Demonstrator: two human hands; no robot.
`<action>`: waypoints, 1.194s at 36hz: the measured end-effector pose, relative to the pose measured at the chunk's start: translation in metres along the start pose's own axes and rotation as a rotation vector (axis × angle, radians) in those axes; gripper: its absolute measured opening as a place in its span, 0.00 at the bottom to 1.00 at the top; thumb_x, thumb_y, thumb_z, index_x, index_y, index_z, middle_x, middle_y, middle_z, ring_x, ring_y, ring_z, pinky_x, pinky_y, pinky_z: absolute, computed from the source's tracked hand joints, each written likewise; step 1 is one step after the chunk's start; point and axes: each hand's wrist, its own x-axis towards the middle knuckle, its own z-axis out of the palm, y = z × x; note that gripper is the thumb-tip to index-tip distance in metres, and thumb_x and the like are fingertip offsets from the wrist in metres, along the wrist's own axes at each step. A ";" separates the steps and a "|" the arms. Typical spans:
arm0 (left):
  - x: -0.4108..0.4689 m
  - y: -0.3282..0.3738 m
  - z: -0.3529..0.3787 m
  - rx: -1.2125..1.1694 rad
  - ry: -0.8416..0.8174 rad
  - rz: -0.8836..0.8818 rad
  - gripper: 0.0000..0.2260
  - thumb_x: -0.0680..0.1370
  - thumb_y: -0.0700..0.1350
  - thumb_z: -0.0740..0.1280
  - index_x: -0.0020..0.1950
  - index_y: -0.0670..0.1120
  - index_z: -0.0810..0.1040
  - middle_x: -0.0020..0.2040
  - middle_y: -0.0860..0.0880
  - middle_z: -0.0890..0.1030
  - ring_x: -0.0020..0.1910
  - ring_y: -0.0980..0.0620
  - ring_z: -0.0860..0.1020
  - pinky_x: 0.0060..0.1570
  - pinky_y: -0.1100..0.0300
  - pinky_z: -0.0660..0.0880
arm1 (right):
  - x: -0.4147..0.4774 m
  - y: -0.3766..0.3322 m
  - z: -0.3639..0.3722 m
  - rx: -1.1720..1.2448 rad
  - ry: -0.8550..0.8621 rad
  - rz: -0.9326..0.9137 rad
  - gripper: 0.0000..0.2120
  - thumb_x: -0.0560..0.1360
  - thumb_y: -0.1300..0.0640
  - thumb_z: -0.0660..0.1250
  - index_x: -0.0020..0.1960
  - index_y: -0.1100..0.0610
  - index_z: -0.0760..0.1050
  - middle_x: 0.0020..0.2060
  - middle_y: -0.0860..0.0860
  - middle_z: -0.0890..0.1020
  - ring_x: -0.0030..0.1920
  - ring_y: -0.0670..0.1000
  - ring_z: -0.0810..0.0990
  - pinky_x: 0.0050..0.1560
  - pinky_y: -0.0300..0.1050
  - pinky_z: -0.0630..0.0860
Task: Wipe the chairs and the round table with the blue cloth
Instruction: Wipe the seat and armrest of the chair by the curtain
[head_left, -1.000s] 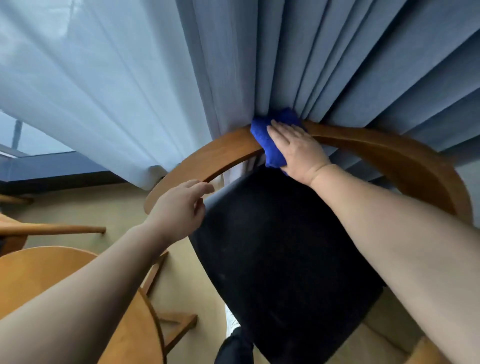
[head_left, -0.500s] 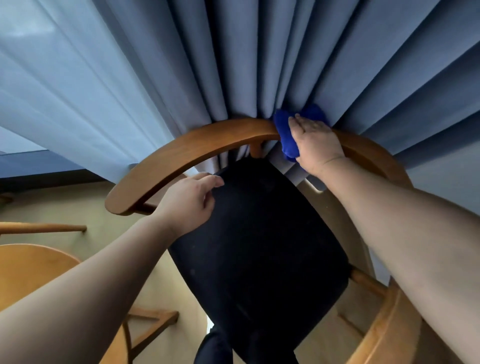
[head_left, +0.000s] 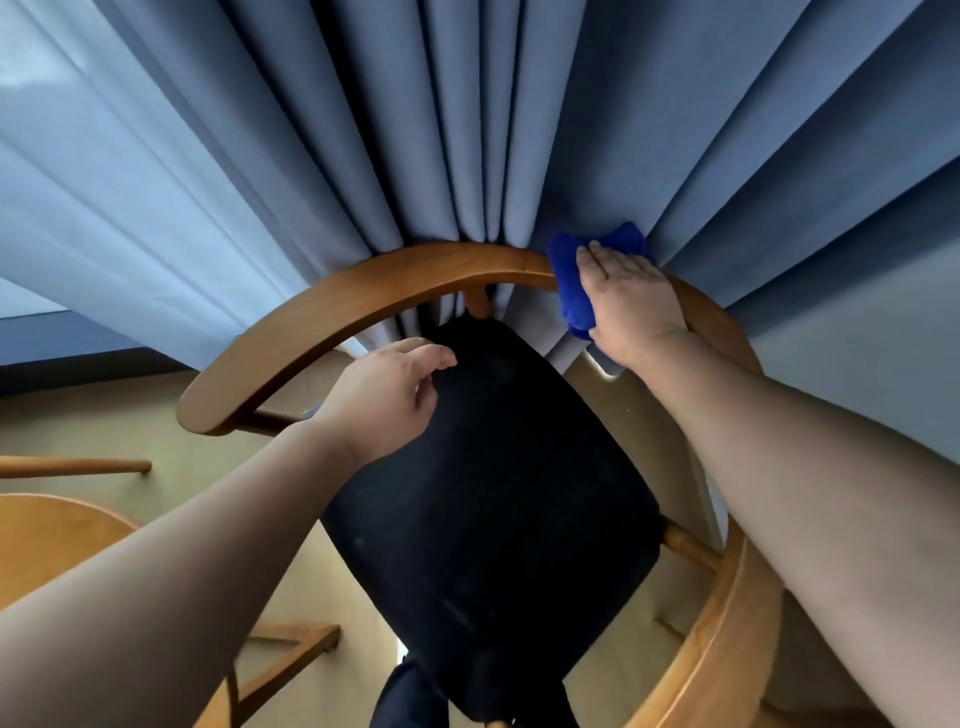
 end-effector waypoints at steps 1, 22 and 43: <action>0.000 0.002 0.000 0.003 -0.001 0.001 0.15 0.75 0.37 0.61 0.61 0.46 0.77 0.56 0.50 0.79 0.50 0.49 0.78 0.46 0.60 0.72 | -0.002 0.001 0.000 0.003 -0.001 0.002 0.41 0.72 0.59 0.71 0.77 0.62 0.52 0.76 0.59 0.60 0.74 0.58 0.62 0.74 0.50 0.55; 0.017 0.052 0.008 -0.049 -0.028 0.086 0.16 0.75 0.36 0.61 0.60 0.45 0.77 0.57 0.50 0.79 0.49 0.49 0.79 0.49 0.59 0.74 | -0.082 0.052 0.003 0.293 0.089 0.295 0.45 0.71 0.54 0.72 0.78 0.63 0.49 0.76 0.58 0.58 0.75 0.57 0.59 0.73 0.50 0.57; 0.013 0.080 0.029 -0.053 -0.170 0.172 0.17 0.75 0.37 0.60 0.62 0.48 0.76 0.57 0.53 0.78 0.50 0.53 0.78 0.51 0.61 0.73 | -0.171 0.055 0.051 0.650 0.117 0.882 0.40 0.66 0.47 0.76 0.69 0.59 0.61 0.59 0.56 0.76 0.58 0.58 0.77 0.56 0.52 0.75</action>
